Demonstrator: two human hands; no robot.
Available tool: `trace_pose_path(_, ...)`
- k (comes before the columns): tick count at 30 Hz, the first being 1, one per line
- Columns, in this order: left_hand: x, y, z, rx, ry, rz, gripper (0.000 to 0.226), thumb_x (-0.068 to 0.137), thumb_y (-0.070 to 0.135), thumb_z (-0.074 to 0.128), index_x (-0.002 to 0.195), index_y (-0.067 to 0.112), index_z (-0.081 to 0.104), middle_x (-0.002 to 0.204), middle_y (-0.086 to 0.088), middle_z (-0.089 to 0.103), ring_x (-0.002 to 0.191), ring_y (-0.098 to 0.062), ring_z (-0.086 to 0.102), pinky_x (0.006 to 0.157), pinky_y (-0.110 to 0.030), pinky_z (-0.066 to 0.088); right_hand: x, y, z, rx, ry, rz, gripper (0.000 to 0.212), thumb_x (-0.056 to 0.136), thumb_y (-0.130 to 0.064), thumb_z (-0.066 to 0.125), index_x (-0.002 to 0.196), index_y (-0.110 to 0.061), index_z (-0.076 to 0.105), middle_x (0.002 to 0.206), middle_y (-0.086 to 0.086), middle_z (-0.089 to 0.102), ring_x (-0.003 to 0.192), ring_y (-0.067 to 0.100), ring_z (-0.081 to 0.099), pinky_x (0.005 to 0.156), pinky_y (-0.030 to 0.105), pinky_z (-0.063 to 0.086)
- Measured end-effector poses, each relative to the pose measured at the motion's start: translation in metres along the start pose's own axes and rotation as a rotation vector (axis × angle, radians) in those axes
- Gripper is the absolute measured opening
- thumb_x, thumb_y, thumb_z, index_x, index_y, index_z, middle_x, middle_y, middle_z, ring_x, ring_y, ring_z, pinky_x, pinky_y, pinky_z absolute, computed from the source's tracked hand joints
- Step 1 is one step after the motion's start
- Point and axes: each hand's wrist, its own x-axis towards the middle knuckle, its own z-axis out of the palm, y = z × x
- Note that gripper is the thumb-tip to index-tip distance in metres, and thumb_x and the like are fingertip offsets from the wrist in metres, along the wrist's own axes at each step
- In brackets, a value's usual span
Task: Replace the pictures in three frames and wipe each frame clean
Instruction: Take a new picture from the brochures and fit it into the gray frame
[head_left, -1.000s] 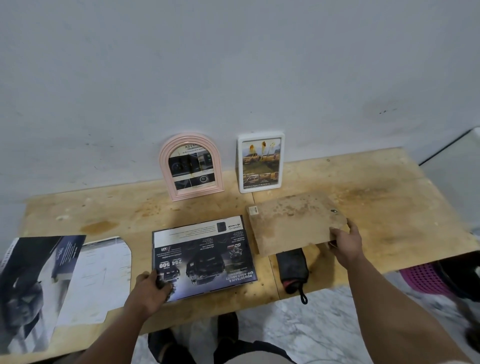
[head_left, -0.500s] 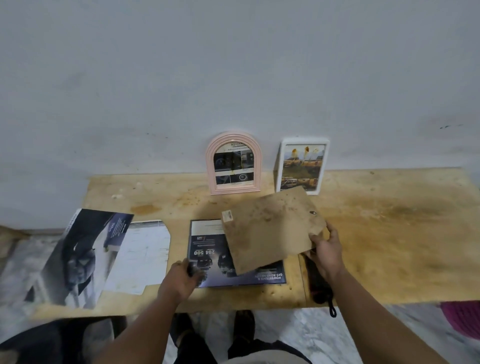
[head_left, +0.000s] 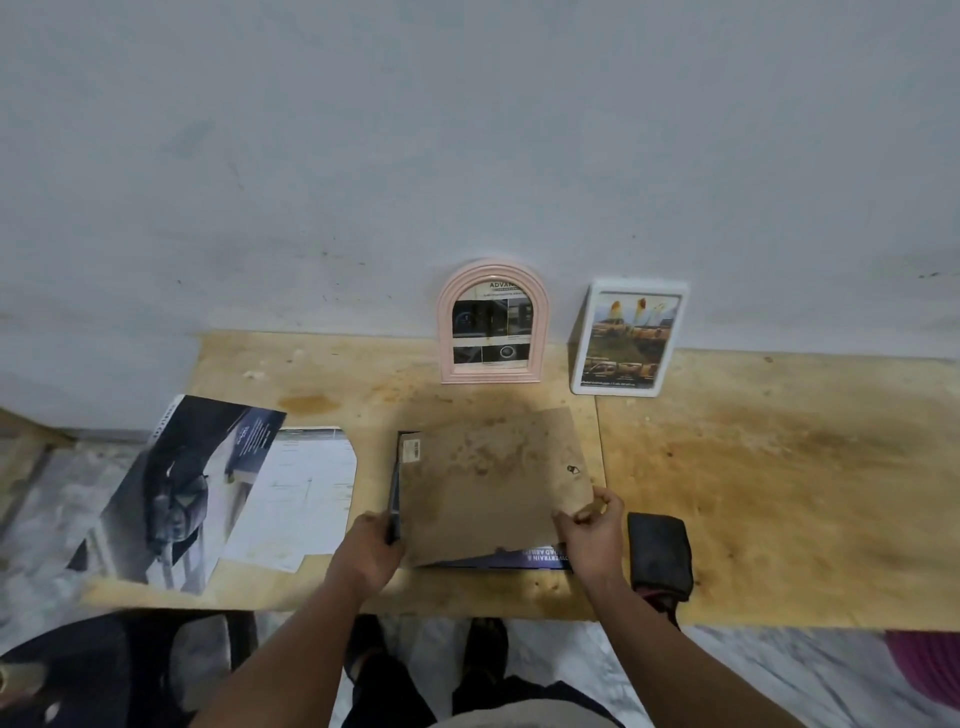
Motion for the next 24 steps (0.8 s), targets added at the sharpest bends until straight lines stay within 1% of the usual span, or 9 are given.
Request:
trace_pose_path(3, 0.0, -0.003, 0.0, 0.005, -0.016, -0.007, 0.014, 0.088, 0.03, 0.056, 0.08, 0.02, 0.058, 0.086, -0.005, 0.058, 0.069, -0.018, 0.058, 0.059, -0.028, 0.04, 0.0, 0.005, 0.0, -0.116, -0.014, 0.006, 0.061, 0.081, -0.018, 0.086, 0.12, -0.021, 0.039, 0.095, 0.0, 0.066, 0.078, 0.018, 0.068, 0.057, 0.025, 0.048)
trace_pose_path(6, 0.0, -0.003, 0.0, 0.001, -0.02, 0.008, 0.03, 0.09, 0.029, 0.053, 0.107, 0.007, 0.065, 0.095, -0.005, 0.054, 0.077, -0.022, 0.055, 0.067, -0.03, 0.042, 0.001, 0.008, -0.001, -0.258, -0.045, 0.001, 0.06, 0.076, -0.028, 0.09, 0.112, -0.021, 0.043, 0.091, -0.005, 0.066, 0.079, 0.012, 0.067, 0.058, 0.023, 0.046)
trace_pose_path(8, -0.004, 0.001, -0.002, 0.002, -0.008, 0.005, 0.032, 0.093, 0.024, 0.052, 0.114, 0.002, 0.063, 0.101, -0.006, 0.053, 0.082, -0.022, 0.053, 0.072, -0.031, 0.042, 0.002, 0.011, -0.001, -0.338, -0.053, -0.011, 0.06, 0.07, -0.04, 0.091, 0.106, -0.026, 0.046, 0.094, -0.004, 0.065, 0.081, 0.014, 0.066, 0.065, 0.032, 0.053)
trace_pose_path(10, -0.007, 0.006, -0.004, -0.002, -0.004, 0.0, 0.032, 0.096, 0.023, 0.052, 0.119, 0.005, 0.063, 0.11, -0.007, 0.057, 0.088, -0.02, 0.054, 0.078, -0.029, 0.043, 0.001, 0.014, 0.0, -0.485, -0.08, -0.04, 0.062, 0.069, -0.051, 0.088, 0.106, -0.028, 0.044, 0.105, -0.001, 0.058, 0.086, 0.019, 0.063, 0.073, 0.038, 0.054)
trace_pose_path(13, -0.011, 0.011, -0.008, 0.005, -0.011, 0.003, 0.031, 0.097, 0.022, 0.053, 0.123, 0.007, 0.063, 0.119, -0.011, 0.061, 0.093, -0.022, 0.057, 0.082, -0.03, 0.046, -0.001, 0.011, 0.0, -0.645, -0.134, -0.072, 0.065, 0.077, -0.052, 0.084, 0.117, -0.022, 0.042, 0.119, 0.004, 0.045, 0.094, 0.026, 0.059, 0.075, 0.037, 0.05)
trace_pose_path(17, -0.013, 0.013, -0.01, 0.006, -0.001, -0.009, 0.037, 0.097, 0.027, 0.055, 0.13, 0.01, 0.062, 0.128, -0.009, 0.062, 0.11, -0.028, 0.063, 0.089, -0.032, 0.049, 0.008, 0.003, -0.001, -0.813, -0.173, -0.067, 0.083, 0.073, -0.056, 0.082, 0.131, -0.022, 0.033, 0.13, 0.011, 0.036, 0.11, 0.035, 0.057, 0.083, 0.043, 0.054)
trace_pose_path(20, -0.016, 0.015, -0.011, 0.014, 0.019, -0.009, 0.04, 0.099, 0.032, 0.054, 0.133, 0.013, 0.062, 0.13, -0.008, 0.063, 0.113, -0.027, 0.064, 0.092, -0.034, 0.051, 0.016, -0.014, 0.005, -0.861, -0.233, -0.106, 0.083, 0.07, -0.045, 0.074, 0.136, -0.03, 0.027, 0.137, 0.01, 0.031, 0.125, 0.037, 0.042, 0.093, 0.048, 0.051)
trace_pose_path(22, -0.017, 0.017, -0.012, 0.024, 0.031, -0.004, 0.042, 0.099, 0.033, 0.054, 0.136, 0.014, 0.061, 0.132, -0.008, 0.063, 0.115, -0.028, 0.064, 0.092, -0.033, 0.049, 0.022, -0.024, 0.011, -0.913, -0.261, -0.22, 0.087, 0.072, -0.047, 0.071, 0.145, -0.035, 0.025, 0.15, 0.007, 0.025, 0.135, 0.037, 0.034, 0.098, 0.052, 0.049)
trace_pose_path(24, -0.016, 0.017, -0.012, 0.035, 0.041, 0.002, 0.042, 0.098, 0.034, 0.055, 0.135, 0.014, 0.061, 0.131, -0.008, 0.063, 0.114, -0.028, 0.064, 0.091, -0.034, 0.05, 0.029, -0.031, 0.018, -0.995, -0.337, -0.292, 0.096, 0.078, -0.052, 0.069, 0.156, -0.036, 0.016, 0.165, 0.006, 0.009, 0.149, 0.037, 0.019, 0.108, 0.055, 0.043)
